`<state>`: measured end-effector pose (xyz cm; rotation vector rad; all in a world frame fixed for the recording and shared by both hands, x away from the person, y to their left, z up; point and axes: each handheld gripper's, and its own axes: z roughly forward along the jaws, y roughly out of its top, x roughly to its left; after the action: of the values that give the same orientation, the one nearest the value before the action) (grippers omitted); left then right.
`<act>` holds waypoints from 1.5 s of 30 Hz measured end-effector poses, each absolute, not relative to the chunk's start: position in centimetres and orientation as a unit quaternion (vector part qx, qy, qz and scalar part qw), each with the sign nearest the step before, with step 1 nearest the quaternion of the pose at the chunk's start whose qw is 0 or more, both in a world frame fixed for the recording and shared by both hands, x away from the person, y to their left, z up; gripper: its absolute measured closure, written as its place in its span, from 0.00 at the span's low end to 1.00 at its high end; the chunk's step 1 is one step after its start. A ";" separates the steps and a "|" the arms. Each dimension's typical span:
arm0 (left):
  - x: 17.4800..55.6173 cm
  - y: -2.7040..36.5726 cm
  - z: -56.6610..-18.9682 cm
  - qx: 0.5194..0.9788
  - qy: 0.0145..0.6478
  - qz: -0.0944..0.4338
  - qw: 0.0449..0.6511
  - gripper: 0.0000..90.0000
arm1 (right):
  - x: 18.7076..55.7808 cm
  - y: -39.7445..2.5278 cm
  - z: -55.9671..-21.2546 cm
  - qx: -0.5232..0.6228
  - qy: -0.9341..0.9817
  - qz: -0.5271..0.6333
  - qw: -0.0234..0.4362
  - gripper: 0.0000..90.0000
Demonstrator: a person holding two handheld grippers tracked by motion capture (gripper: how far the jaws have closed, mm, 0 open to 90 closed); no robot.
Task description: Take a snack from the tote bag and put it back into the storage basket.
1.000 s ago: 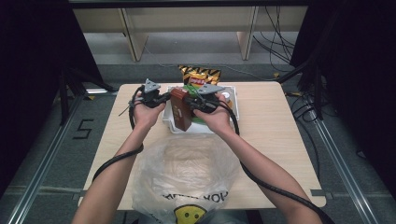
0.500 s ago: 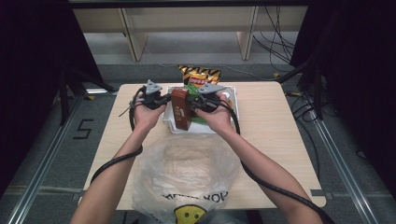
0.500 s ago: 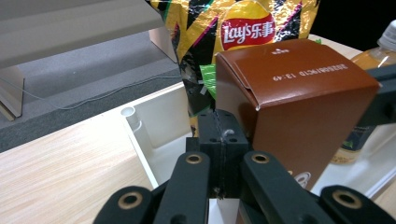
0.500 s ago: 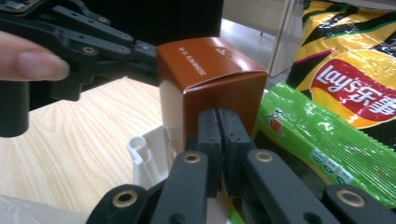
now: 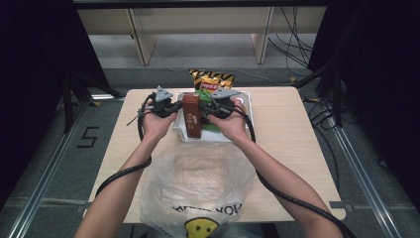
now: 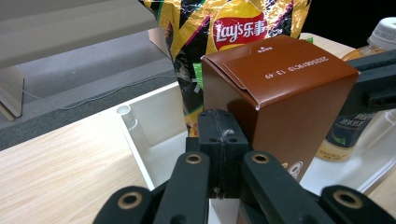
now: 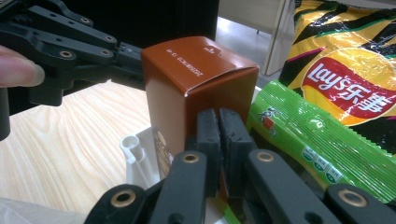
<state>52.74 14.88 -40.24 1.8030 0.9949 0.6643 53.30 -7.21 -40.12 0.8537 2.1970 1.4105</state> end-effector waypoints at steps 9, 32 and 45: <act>52.6 15.0 -40.3 0.732 0.407 0.271 0.474 1.00 | 53.4 -7.2 -40.2 0.312 0.779 0.506 0.201 0.96; 50.2 16.8 -39.0 0.719 0.411 0.288 0.481 0.88 | 52.1 -9.1 -39.4 0.324 0.789 0.478 0.211 0.72; 46.8 17.9 -38.1 0.713 0.421 0.282 0.485 0.60 | 50.4 -10.8 -39.0 0.335 0.781 0.485 0.207 0.54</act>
<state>46.78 17.94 -38.15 1.7358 1.0238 0.6877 50.38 -10.83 -38.98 0.9330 2.1758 1.3502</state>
